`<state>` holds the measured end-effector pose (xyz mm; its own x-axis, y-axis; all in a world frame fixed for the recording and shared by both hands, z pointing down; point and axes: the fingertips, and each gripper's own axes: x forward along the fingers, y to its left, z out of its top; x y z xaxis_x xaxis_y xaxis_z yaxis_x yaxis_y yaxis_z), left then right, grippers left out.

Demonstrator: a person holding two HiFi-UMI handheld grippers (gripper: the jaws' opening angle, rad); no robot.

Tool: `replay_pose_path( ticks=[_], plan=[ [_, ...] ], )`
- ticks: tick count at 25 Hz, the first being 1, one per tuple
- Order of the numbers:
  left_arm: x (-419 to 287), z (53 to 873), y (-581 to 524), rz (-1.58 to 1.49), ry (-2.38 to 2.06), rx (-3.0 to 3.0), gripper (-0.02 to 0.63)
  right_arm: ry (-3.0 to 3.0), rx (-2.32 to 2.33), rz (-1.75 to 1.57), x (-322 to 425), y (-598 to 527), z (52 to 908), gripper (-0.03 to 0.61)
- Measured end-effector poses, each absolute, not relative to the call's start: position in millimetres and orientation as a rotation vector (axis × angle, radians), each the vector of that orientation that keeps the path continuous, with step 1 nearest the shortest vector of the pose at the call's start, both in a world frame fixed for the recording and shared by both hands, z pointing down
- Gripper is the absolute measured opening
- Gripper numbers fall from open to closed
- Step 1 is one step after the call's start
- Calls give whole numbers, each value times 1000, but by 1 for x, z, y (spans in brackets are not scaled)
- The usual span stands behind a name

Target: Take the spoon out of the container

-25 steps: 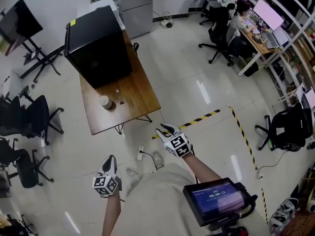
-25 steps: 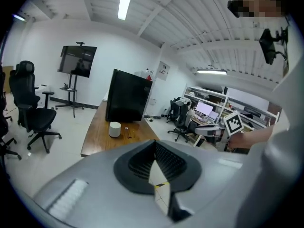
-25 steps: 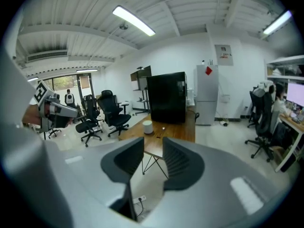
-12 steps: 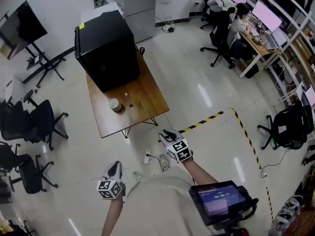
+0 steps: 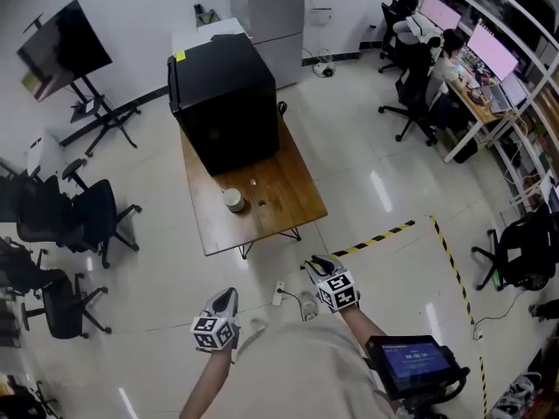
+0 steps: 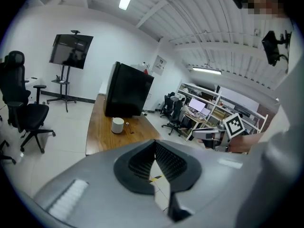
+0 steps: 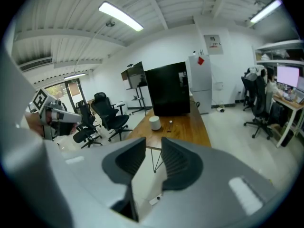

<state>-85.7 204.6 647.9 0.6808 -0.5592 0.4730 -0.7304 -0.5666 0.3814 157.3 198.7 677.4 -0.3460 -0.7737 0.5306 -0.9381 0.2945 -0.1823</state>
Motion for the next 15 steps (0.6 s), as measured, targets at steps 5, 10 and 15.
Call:
replay_pose_path(
  ticks=[5,10,15],
  plan=[
    [-106,642,185,423,-999,2353,-11,-2249,1547,675,133,182,676,101],
    [-111,646,179,431,-1018,2331,-11,-2239,1529,637,133,175,676,60],
    [-108,650,178,452,-1005,2336,-11,-2238,1535,651,133,171,679,58]
  ],
)
